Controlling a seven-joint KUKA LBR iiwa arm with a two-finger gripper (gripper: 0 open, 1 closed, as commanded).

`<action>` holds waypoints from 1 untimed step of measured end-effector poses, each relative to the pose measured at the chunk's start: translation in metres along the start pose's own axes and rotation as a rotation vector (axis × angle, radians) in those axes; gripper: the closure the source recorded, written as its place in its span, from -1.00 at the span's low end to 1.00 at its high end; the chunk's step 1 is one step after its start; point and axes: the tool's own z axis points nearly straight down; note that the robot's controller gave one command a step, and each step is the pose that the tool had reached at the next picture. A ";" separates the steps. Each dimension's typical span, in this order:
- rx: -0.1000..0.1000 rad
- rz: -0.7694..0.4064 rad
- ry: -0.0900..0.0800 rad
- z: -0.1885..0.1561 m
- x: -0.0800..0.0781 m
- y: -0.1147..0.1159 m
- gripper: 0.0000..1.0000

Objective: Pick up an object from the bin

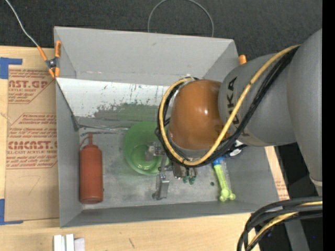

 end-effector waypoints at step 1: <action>0.000 -0.047 0.007 0.050 -0.080 0.000 -1.00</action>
Offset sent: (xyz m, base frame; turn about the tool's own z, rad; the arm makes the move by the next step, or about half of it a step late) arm 0.0851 -0.0055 -0.0277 -0.0386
